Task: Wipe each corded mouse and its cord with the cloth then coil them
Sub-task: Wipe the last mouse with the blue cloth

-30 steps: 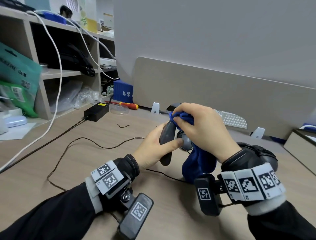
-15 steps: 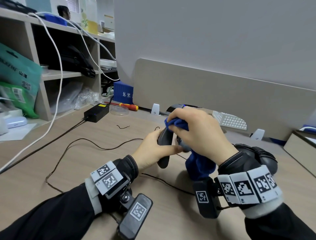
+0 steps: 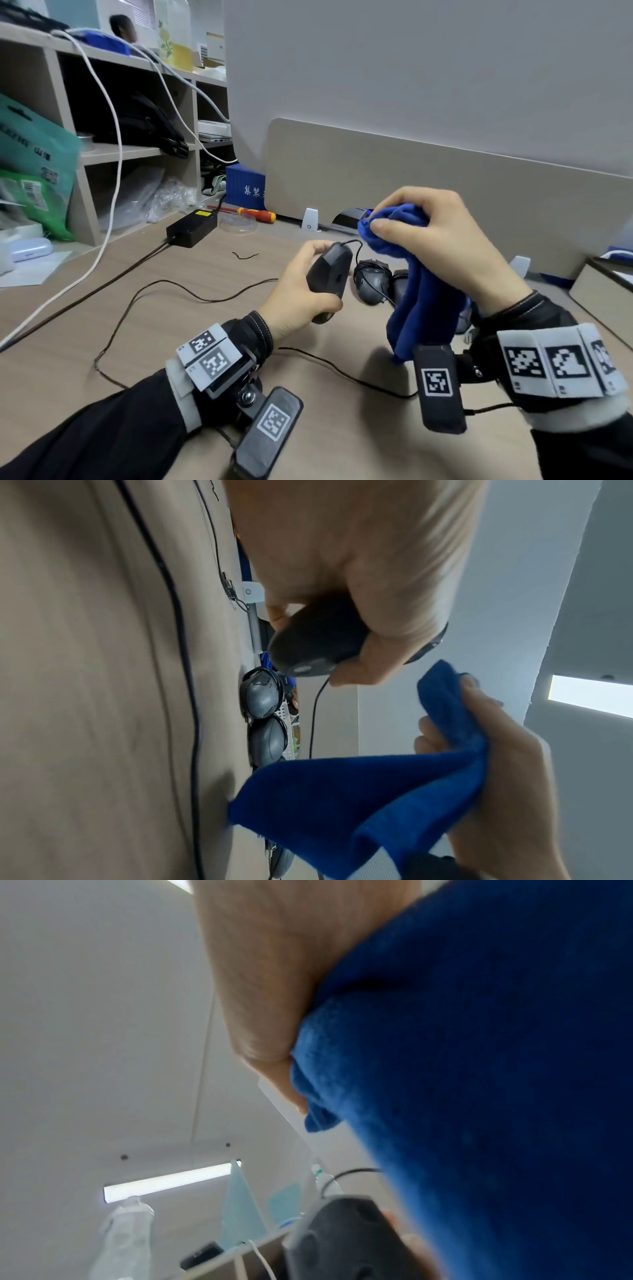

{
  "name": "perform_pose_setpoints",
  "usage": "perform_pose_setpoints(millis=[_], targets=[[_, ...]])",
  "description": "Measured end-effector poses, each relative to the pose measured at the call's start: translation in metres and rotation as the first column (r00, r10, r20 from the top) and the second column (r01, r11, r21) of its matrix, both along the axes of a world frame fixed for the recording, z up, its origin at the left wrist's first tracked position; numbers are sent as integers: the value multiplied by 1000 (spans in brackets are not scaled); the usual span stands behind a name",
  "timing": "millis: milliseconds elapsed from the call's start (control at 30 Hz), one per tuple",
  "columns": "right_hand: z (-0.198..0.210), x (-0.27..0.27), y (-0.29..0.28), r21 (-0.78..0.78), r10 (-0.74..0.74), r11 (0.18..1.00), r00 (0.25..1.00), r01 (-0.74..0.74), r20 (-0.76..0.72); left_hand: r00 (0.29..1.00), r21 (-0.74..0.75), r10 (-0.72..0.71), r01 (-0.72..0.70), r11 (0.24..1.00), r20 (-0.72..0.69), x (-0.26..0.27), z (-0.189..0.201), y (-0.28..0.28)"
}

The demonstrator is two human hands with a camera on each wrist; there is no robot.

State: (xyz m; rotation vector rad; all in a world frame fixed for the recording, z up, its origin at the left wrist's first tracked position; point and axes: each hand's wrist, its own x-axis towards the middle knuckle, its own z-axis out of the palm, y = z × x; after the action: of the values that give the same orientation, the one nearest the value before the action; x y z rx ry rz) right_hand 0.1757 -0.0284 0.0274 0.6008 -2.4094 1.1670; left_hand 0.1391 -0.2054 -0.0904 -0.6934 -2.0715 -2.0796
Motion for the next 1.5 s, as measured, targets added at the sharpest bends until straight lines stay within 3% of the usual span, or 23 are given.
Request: perform_pose_setpoints(millis=[100,167,333,500,633,767,900,967,1133,1200,1300,1367,1433,1500], targets=[[-4,-1,-4,220,-6,975,989,-27,145,1000,30,-19,19,999,0,1,0,-2],[-11,-6,-5,285,-54,958,994,24,99,998,58,-59,58,997,11,2,0,-2],[-18,-11,-11,158,-40,987,999,42,-13,987,86,-160,158,984,24,1,2,-1],[-19,-6,-21,11,76,997,997,-76,-13,977,154,-210,200,968,47,3,1,2],[-22,-9,-15,108,88,990,993,-96,75,972,200,-223,204,958,76,4,2,1],[-21,-14,-7,233,6,972,995,-29,98,973,193,-215,195,962,89,5,2,2],[-20,-9,-16,70,77,994,994,-83,77,968,198,-235,213,957,93,8,6,2],[-23,-10,-21,58,58,996,996,-63,73,966,219,-237,210,953,106,9,6,1],[-30,-20,-8,309,-84,949,994,58,74,965,244,-224,185,952,141,10,9,1],[-29,-20,-8,272,-83,960,994,62,67,963,238,-231,195,951,135,11,11,0],[-25,-17,-16,17,-60,998,998,59,19,958,246,-251,213,946,137,13,15,-1],[-24,-15,-20,-104,2,995,997,6,74,950,255,-268,223,941,159,14,15,-2],[-26,-15,-18,-59,46,998,987,-37,153,941,253,-288,240,937,177,16,15,-3],[-24,-17,-10,98,7,995,975,-29,223,930,268,-298,237,934,215,17,13,-2]])
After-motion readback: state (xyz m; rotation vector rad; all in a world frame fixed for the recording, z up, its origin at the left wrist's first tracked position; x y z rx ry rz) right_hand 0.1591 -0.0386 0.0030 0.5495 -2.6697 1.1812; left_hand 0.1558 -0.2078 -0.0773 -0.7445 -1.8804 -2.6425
